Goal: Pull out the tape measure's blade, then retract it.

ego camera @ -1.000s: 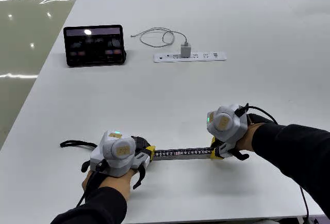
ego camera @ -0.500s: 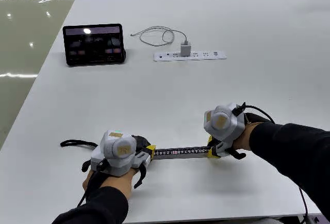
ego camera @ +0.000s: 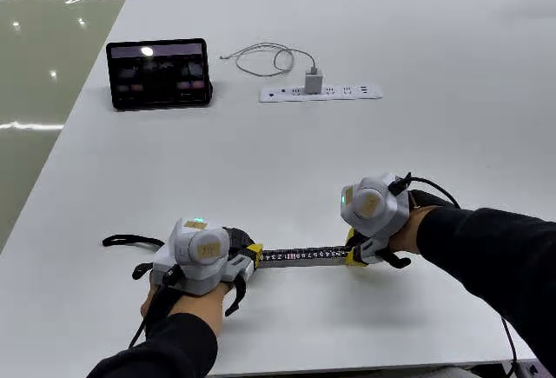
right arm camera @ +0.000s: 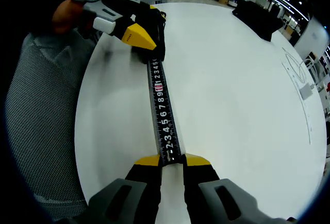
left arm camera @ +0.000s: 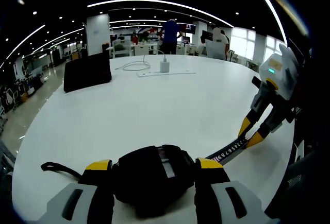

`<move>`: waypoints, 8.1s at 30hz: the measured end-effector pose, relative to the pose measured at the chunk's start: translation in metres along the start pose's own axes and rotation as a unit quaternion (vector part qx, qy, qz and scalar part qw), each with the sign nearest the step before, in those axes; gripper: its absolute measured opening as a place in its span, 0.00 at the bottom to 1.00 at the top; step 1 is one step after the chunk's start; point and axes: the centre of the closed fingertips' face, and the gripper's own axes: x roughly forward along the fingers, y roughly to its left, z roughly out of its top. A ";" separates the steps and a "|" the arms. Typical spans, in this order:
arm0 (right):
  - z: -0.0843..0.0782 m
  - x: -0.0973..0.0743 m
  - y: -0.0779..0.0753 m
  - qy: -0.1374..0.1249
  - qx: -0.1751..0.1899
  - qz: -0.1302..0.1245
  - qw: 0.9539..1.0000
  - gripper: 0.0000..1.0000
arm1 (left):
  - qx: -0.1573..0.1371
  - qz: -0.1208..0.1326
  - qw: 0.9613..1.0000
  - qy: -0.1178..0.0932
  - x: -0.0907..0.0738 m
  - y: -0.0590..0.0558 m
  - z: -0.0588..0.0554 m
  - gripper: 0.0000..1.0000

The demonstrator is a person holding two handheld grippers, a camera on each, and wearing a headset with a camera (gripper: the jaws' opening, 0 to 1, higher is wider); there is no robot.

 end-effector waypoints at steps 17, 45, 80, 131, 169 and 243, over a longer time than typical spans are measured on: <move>0.008 0.004 0.002 -0.003 -0.001 0.002 1.000 0.11 | -0.002 -0.001 1.000 0.001 0.000 0.000 0.000 0.59; 0.023 0.008 0.004 -0.021 0.004 0.004 1.000 0.11 | -0.007 -0.004 1.000 0.000 0.000 0.000 0.000 0.59; 0.047 0.020 0.008 -0.046 0.009 0.005 0.999 0.11 | -0.011 -0.007 1.000 -0.001 -0.001 0.000 -0.001 0.59; 0.085 0.034 0.013 -0.101 0.001 0.002 0.995 0.11 | -0.023 -0.021 1.000 0.000 -0.001 0.000 0.000 0.59; 0.111 0.043 0.019 -0.118 -0.001 0.005 0.993 0.11 | -0.035 -0.027 0.999 0.001 0.000 0.001 0.000 0.59; 0.133 0.055 0.027 -0.154 -0.014 0.017 0.988 0.10 | -0.055 -0.037 0.998 0.001 0.001 0.003 -0.001 0.59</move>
